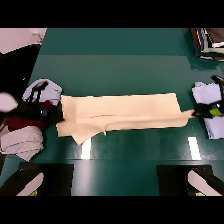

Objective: Fold the shirts.

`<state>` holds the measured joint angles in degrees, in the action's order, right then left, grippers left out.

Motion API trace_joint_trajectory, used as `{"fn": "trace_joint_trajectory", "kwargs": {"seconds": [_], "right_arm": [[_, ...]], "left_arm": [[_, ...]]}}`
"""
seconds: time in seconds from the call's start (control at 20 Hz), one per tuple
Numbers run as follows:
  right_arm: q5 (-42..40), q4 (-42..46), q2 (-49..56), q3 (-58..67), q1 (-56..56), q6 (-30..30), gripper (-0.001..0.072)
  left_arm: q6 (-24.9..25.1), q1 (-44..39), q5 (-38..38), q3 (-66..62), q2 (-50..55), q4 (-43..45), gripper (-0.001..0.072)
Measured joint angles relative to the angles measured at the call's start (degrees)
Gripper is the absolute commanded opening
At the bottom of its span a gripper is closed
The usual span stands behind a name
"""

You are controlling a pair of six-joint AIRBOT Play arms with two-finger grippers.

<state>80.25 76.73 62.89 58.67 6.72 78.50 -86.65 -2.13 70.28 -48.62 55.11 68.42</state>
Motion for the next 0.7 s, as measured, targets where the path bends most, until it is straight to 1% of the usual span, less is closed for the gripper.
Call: {"fn": "trace_joint_trajectory", "kwargs": {"seconds": [0.15,0.25,0.3,0.35,0.4,0.45,0.5,0.55,0.65,0.7], "right_arm": [[-2.1,-0.2,10.2,7.2,-3.1,0.0,0.002],[-2.8,-0.6,15.9,11.9,-4.3,0.1,0.0021],[-3.0,-1.0,18.3,14.0,-4.6,0.1,0.0022],[-3.2,-1.9,20.6,16.1,-4.6,0.1,0.0102],[-3.4,-3.2,22.5,18.1,-4.3,0.0,0.0333],[-3.7,-5.1,24.2,19.8,-3.8,-0.3,0.045],[-3.7,-7.6,25.6,21.3,-3.0,-0.6,0.0452],[-3.5,-9.8,26.6,22.3,-2.0,-0.8,0.0452],[-2.1,-12.7,27.7,22.6,0.7,-1.7,0.0452],[-1.4,-13.8,27.7,21.8,2.3,-2.3,0.0458]], "left_arm": [[2.3,0.0,-4.6,-8.9,12.7,0.2,0.0026],[3.3,0.0,-7.4,-13.4,18.7,0.4,0.003],[3.7,0.0,-8.9,-15.1,20.9,0.4,0.022],[4.0,0.0,-10.1,-16.5,22.3,0.6,0.0485],[4.0,0.1,-11.3,-17.7,23.3,0.5,0.0516],[4.0,0.1,-12.1,-18.8,24.2,0.6,0.0517],[4.0,0.0,-12.5,-19.9,24.7,0.5,0.0516],[4.0,0.0,-12.3,-21.2,25.1,0.3,0.047],[4.1,0.1,-9.6,-23.6,25.6,0.4,0.0073],[4.2,0.1,-8.0,-24.3,25.7,0.4,0.0026]]}}
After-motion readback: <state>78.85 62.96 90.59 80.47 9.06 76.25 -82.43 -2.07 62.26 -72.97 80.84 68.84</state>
